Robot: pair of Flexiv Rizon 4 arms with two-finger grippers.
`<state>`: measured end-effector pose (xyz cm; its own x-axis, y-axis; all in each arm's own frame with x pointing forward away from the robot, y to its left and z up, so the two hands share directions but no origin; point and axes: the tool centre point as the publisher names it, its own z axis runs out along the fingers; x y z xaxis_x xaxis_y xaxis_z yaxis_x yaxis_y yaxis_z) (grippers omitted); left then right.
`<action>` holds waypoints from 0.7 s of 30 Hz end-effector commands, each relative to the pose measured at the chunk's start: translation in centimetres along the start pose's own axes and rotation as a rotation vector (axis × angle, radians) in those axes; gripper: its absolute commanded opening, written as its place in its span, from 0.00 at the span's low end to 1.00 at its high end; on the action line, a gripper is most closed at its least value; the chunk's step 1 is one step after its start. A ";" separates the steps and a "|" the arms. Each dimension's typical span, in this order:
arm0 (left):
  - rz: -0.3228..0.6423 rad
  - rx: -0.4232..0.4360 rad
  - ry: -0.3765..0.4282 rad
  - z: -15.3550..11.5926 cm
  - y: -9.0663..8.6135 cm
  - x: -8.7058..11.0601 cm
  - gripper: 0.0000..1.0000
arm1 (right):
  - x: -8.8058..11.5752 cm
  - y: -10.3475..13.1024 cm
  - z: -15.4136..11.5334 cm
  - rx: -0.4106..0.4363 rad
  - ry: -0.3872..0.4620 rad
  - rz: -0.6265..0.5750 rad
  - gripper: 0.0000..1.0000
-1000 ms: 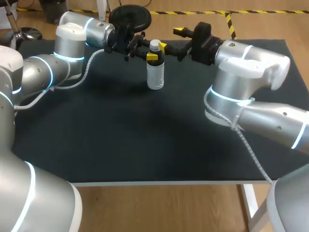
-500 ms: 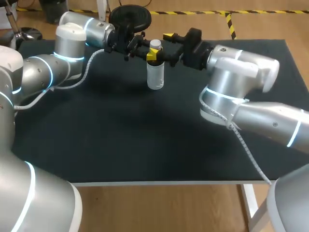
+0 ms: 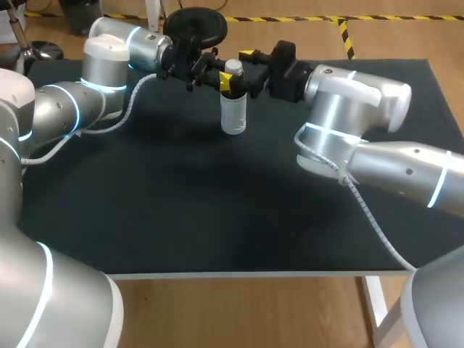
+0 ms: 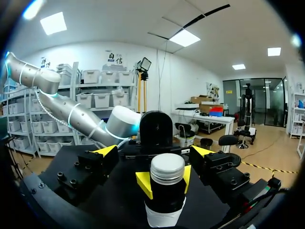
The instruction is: Unscrew the bottle cap
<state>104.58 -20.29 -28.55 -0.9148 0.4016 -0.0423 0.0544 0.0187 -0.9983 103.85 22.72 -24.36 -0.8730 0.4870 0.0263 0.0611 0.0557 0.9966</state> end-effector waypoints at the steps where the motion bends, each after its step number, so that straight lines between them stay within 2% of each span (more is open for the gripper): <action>1: 0.000 0.006 0.048 -0.3 0.3 -0.7 0.00 | -0.5 0.0 0.3 0.005 0.010 0.001 1.00; 21: 0.000 0.006 0.048 -0.3 0.3 -0.7 0.00 | -0.7 -0.6 1.0 -0.004 0.019 0.010 1.00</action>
<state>104.58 -20.29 -28.55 -0.9148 0.4016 -0.0424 0.0544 0.0187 -0.9983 104.72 23.08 -24.93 -0.8810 0.4716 0.0384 0.0697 0.0490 0.9964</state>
